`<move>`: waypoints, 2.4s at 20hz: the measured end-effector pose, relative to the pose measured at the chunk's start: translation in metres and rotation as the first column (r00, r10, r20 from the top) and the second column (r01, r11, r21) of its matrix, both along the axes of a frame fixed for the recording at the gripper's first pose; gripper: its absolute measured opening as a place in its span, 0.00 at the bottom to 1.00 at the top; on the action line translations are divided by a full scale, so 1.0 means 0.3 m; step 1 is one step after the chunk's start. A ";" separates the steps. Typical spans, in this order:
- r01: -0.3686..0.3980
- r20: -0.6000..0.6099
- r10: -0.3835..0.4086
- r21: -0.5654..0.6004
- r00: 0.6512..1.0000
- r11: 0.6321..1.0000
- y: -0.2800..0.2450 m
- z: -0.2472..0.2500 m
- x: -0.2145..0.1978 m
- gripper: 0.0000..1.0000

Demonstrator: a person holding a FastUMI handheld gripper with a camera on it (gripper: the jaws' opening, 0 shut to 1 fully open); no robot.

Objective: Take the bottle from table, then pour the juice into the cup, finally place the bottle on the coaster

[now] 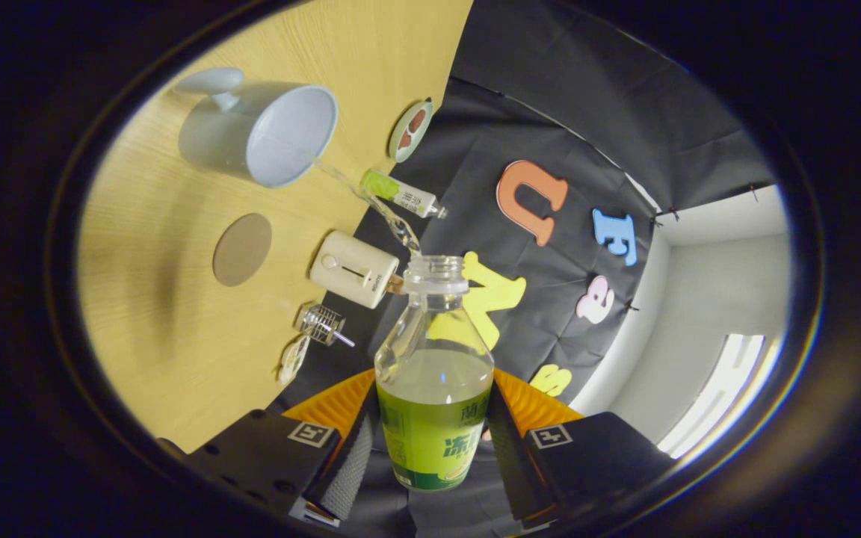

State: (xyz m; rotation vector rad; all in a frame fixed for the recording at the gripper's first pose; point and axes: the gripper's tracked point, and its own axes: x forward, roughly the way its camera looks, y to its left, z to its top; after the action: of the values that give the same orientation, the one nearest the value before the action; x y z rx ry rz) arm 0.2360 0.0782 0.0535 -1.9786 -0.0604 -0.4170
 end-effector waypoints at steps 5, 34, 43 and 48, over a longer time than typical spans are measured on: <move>0.011 0.010 -0.010 -0.051 1.000 0.999 0.009 0.036 -0.003 0.80; 0.015 0.057 -0.001 -0.250 0.998 0.968 0.084 0.148 -0.014 0.80; 0.011 0.104 0.021 -0.292 0.994 0.957 0.110 0.224 -0.037 0.80; -0.007 0.122 0.046 -0.303 0.991 0.953 0.131 0.258 -0.056 0.80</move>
State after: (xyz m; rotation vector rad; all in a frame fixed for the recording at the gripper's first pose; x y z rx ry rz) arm 0.2192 0.1176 0.1308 -2.2470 -0.2449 -0.5432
